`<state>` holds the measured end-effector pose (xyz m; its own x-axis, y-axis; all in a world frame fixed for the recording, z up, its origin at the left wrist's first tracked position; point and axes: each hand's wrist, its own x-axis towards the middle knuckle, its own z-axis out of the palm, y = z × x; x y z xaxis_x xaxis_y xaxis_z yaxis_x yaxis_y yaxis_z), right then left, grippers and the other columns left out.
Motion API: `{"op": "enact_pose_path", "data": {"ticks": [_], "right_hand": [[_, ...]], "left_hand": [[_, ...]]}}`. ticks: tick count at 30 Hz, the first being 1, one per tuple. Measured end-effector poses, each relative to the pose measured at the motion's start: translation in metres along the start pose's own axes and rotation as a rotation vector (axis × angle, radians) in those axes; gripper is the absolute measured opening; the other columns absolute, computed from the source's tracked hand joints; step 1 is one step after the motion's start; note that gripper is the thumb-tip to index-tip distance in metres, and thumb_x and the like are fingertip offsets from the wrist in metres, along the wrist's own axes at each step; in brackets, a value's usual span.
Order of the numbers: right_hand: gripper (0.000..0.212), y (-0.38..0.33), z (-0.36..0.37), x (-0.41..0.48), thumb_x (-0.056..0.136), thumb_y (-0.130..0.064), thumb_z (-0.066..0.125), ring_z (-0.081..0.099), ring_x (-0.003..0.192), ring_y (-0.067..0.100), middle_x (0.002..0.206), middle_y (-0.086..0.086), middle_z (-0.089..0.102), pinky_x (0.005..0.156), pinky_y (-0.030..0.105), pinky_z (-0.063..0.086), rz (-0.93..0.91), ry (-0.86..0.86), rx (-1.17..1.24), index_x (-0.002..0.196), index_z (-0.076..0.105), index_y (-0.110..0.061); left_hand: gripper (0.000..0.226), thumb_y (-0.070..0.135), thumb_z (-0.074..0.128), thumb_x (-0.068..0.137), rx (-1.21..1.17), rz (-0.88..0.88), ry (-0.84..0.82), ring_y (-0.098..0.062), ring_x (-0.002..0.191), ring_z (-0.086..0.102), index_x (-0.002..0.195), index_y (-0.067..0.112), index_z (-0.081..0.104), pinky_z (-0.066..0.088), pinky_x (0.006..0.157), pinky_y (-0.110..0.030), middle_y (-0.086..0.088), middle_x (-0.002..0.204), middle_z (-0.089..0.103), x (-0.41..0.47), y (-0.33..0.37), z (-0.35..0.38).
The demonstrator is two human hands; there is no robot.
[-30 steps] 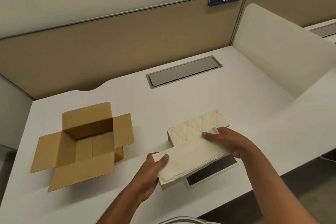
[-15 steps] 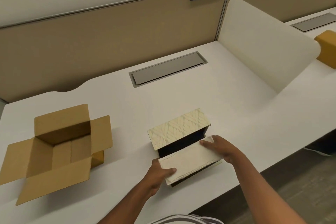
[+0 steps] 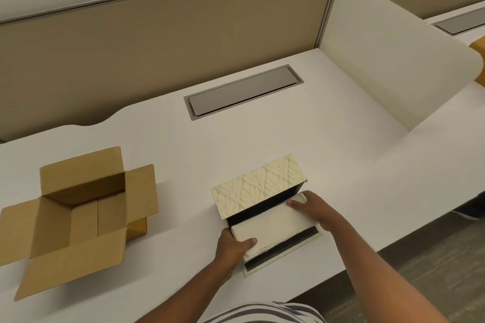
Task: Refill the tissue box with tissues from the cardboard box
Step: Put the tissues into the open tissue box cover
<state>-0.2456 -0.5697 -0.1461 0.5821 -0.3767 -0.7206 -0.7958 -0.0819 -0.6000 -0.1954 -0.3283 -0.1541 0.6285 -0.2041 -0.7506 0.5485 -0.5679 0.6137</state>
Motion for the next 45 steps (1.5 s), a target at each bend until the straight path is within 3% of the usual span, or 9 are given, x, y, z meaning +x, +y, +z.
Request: {"op": "enact_pose_path", "data": {"ticks": [5,7,11,12,16,23,31,34,45], "right_hand": [[0.070,0.002,0.004,0.004,0.085,-0.050,0.060,0.048,0.109,0.022,0.139,0.009,0.044,0.087,0.033,0.045,-0.020,-0.016,-0.019,0.136,0.031,-0.013],[0.070,0.003,0.006,0.005,0.085,-0.050,0.060,0.047,0.115,0.025,0.140,0.011,0.041,0.093,0.037,0.046,-0.032,0.000,-0.036,0.137,0.031,-0.011],[0.068,0.010,0.010,0.006,0.086,-0.055,0.056,0.040,0.121,0.031,0.135,0.015,0.041,0.102,0.047,0.039,-0.066,0.150,-0.285,0.132,0.038,-0.009],[0.067,0.012,0.011,0.007,0.086,-0.055,0.055,0.039,0.120,0.030,0.134,0.015,0.041,0.102,0.047,0.039,-0.069,0.160,-0.290,0.131,0.039,-0.009],[0.064,0.019,0.011,0.009,0.086,-0.057,0.053,0.037,0.119,0.029,0.133,0.013,0.041,0.102,0.046,0.038,-0.077,0.134,-0.227,0.130,0.038,-0.013],[0.060,0.028,0.021,0.016,0.089,-0.059,0.044,0.042,0.116,0.031,0.128,0.014,0.046,0.095,0.047,0.040,-0.121,0.266,-0.368,0.128,0.040,-0.013],[0.060,0.030,0.021,0.016,0.088,-0.062,0.043,0.042,0.114,0.029,0.126,0.012,0.046,0.094,0.048,0.040,-0.144,0.263,-0.399,0.125,0.040,-0.015],[0.059,0.029,0.021,0.015,0.088,-0.061,0.043,0.043,0.114,0.028,0.126,0.012,0.047,0.094,0.047,0.040,-0.147,0.267,-0.412,0.125,0.041,-0.015],[0.057,0.024,0.020,0.016,0.089,-0.059,0.044,0.044,0.106,0.028,0.118,0.014,0.050,0.088,0.041,0.041,-0.175,0.263,-0.443,0.116,0.045,-0.009]], "left_hand": [[0.083,0.033,0.085,0.066,0.099,-0.069,0.068,-0.027,0.114,0.055,0.129,0.002,0.041,0.051,0.094,-0.035,-0.014,0.126,0.053,0.004,0.000,0.000],[0.084,0.041,0.084,0.065,0.162,-0.125,0.095,-0.027,0.113,0.055,0.126,-0.001,0.044,0.049,0.088,-0.032,-0.015,0.122,0.055,0.005,0.001,-0.001],[0.045,0.043,0.078,0.073,0.197,-0.092,0.069,-0.019,0.074,0.061,0.086,0.004,0.059,0.048,0.059,-0.026,-0.007,0.079,0.059,0.003,-0.002,-0.001],[0.041,0.041,0.076,0.075,0.210,-0.065,0.063,-0.020,0.074,0.061,0.083,0.006,0.058,0.052,0.061,-0.029,-0.007,0.079,0.059,0.003,-0.002,0.001],[0.045,0.038,0.070,0.082,0.248,-0.014,0.039,-0.029,0.098,0.062,0.104,0.000,0.059,0.056,0.087,-0.039,-0.014,0.101,0.062,0.002,0.000,0.002],[0.049,0.037,0.064,0.087,0.294,-0.009,0.055,-0.023,0.094,0.055,0.115,-0.002,0.052,0.048,0.082,-0.033,-0.011,0.100,0.055,0.004,0.002,0.000],[0.049,0.035,0.057,0.092,0.317,-0.009,-0.023,-0.027,0.114,0.056,0.125,0.001,0.050,0.048,0.094,-0.032,-0.016,0.126,0.058,-0.001,0.000,0.006],[0.051,0.035,0.054,0.094,0.331,-0.019,-0.018,-0.026,0.118,0.054,0.130,0.001,0.045,0.044,0.090,-0.027,-0.015,0.131,0.055,-0.002,0.001,0.007],[0.048,0.032,0.058,0.092,0.266,-0.012,-0.027,-0.023,0.109,0.053,0.128,0.002,0.046,0.048,0.099,-0.036,-0.014,0.127,0.055,-0.005,0.000,0.004]]}}
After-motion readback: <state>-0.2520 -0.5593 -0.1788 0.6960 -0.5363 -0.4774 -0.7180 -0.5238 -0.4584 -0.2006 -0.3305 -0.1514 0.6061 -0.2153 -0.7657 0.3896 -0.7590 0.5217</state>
